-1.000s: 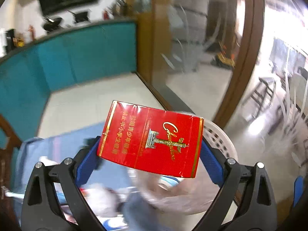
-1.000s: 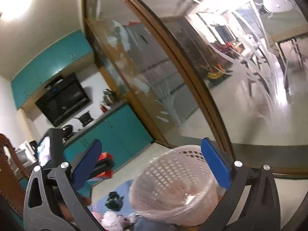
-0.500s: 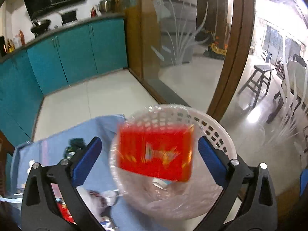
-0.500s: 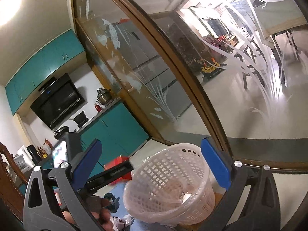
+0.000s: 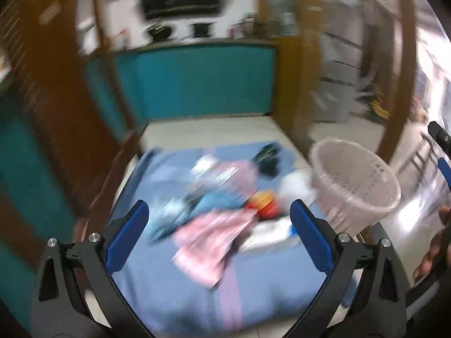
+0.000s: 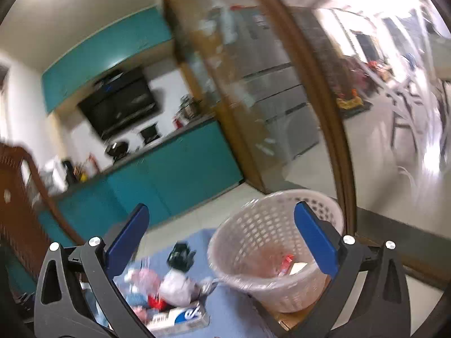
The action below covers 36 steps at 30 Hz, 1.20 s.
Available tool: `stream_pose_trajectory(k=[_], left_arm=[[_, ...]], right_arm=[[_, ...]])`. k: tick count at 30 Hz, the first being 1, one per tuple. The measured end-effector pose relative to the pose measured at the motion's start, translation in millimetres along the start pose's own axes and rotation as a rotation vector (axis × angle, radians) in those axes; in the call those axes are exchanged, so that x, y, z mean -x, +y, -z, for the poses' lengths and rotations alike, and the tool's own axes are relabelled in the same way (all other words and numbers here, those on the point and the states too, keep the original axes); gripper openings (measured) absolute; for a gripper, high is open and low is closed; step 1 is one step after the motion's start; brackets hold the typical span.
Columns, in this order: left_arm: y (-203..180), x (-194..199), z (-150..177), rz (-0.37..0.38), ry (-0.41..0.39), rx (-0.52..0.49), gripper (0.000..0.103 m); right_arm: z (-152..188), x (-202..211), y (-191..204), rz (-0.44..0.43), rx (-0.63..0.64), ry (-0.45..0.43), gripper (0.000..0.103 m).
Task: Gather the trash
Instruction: 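Carry the red cigarette box with the left tool and drop it into the wastebasket, then grasp the pink plastic bag with the left tool and lift it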
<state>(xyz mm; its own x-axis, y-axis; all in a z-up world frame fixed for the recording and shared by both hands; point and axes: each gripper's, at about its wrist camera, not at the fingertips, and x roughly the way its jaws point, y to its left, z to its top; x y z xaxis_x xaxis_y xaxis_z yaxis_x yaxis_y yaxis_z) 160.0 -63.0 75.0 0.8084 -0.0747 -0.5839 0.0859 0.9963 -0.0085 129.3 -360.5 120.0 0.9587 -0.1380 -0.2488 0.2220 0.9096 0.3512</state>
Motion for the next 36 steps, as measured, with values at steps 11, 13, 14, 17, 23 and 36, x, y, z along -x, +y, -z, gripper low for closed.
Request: stream_pose_trajectory(k=[11,13,14,17,23,36], left_arm=[[59.2,7.8,47.3,-0.013,0.02,0.118,0.1],[55.6,10.0,47.1,-0.007,0.015,0.108,0.1],[53.9,10.7,49.1,-0.006,0.014,0.094,0.1],[49.2,11.0,50.5,-0.008,0.02,0.076,0.1],[46.4,4.1,50.5,0.008,0.038,0.083,0.1],[-14.7,-95.5,49.9,-0.059,0.116,-0.193,0.1]], right_arm=[[31.4,5.0,58.0,-0.069,0.157,0.113,0.1],[35.7,3.5,65.9,-0.069,0.184,0.118,0.1],[37.5,3.0,67.5,-0.07,0.192,0.123,0.1],[40.8,-0.6,70.5,-0.067,0.215,0.139,0.1],[43.7,-3.7,65.1,-0.058,0.206,0.159,0.1],[46.8,-28.0,47.0,-0.021,0.182,0.272,0.1]])
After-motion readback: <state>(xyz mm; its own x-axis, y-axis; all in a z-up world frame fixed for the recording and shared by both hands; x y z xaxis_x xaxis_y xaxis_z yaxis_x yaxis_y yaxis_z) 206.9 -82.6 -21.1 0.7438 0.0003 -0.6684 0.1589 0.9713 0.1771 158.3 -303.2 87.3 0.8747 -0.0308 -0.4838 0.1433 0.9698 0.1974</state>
